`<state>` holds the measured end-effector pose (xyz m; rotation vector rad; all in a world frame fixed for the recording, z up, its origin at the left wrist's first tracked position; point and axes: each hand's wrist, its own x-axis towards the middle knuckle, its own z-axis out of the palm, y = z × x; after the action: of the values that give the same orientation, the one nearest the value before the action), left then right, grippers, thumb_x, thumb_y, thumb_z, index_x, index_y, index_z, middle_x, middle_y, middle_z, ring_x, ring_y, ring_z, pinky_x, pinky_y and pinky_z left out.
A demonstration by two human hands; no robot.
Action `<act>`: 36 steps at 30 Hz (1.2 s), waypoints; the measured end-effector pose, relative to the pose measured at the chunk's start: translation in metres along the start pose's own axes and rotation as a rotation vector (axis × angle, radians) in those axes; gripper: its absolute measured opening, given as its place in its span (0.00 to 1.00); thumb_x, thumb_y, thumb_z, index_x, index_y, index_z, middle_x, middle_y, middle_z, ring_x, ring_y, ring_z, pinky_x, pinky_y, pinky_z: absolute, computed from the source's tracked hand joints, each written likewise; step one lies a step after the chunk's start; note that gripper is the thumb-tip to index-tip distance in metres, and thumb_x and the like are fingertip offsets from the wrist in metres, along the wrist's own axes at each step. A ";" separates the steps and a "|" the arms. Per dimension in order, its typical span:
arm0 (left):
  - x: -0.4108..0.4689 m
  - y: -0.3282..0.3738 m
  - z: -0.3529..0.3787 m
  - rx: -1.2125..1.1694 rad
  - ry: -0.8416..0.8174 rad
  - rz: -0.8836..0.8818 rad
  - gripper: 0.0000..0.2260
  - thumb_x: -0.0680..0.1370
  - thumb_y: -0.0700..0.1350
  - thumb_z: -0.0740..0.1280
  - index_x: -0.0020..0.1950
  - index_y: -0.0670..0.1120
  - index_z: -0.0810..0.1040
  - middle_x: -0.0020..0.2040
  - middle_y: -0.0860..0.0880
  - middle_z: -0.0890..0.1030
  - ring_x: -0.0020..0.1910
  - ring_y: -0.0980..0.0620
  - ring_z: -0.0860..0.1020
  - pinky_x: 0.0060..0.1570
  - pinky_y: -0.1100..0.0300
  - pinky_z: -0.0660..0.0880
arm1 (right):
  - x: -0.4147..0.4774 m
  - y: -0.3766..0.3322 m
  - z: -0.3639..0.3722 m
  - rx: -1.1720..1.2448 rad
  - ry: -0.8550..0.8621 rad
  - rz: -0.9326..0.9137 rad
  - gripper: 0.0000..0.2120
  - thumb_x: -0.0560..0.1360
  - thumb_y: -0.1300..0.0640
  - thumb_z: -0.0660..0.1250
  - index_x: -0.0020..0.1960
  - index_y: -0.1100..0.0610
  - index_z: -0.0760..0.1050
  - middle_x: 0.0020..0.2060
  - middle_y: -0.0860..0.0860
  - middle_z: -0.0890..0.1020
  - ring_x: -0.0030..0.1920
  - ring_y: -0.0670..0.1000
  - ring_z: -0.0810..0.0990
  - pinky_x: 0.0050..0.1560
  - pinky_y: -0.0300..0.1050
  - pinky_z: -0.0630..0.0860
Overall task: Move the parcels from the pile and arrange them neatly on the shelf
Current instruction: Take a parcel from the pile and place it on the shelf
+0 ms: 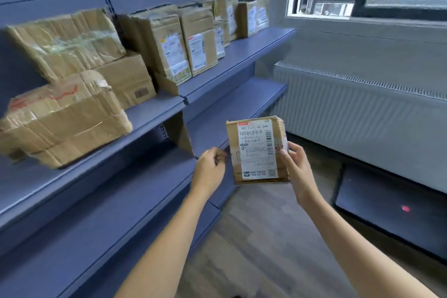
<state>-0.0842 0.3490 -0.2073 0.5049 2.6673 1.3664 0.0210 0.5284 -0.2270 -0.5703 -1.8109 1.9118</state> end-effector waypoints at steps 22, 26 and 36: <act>0.163 0.084 0.164 0.120 -0.425 0.367 0.07 0.79 0.41 0.61 0.54 0.49 0.75 0.52 0.54 0.74 0.49 0.54 0.74 0.49 0.58 0.74 | 0.118 0.025 -0.124 0.124 0.530 0.084 0.30 0.72 0.38 0.68 0.67 0.54 0.66 0.57 0.52 0.81 0.55 0.52 0.82 0.60 0.58 0.77; 0.198 0.112 0.208 0.103 -0.435 0.372 0.08 0.79 0.40 0.61 0.56 0.47 0.76 0.55 0.51 0.75 0.51 0.53 0.75 0.53 0.55 0.76 | 0.167 0.025 -0.162 0.143 0.503 0.090 0.31 0.70 0.38 0.69 0.65 0.53 0.67 0.56 0.53 0.81 0.55 0.53 0.82 0.59 0.60 0.77; 0.272 0.186 0.288 0.014 -0.346 0.304 0.17 0.79 0.39 0.58 0.66 0.50 0.73 0.61 0.53 0.74 0.58 0.54 0.74 0.57 0.61 0.72 | 0.309 -0.001 -0.245 0.072 0.322 0.068 0.27 0.62 0.28 0.66 0.56 0.39 0.69 0.60 0.50 0.79 0.59 0.53 0.79 0.61 0.61 0.75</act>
<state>-0.2251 0.7630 -0.2124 1.0775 2.3887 1.1912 -0.0898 0.9062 -0.2381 -0.8687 -1.5304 1.7988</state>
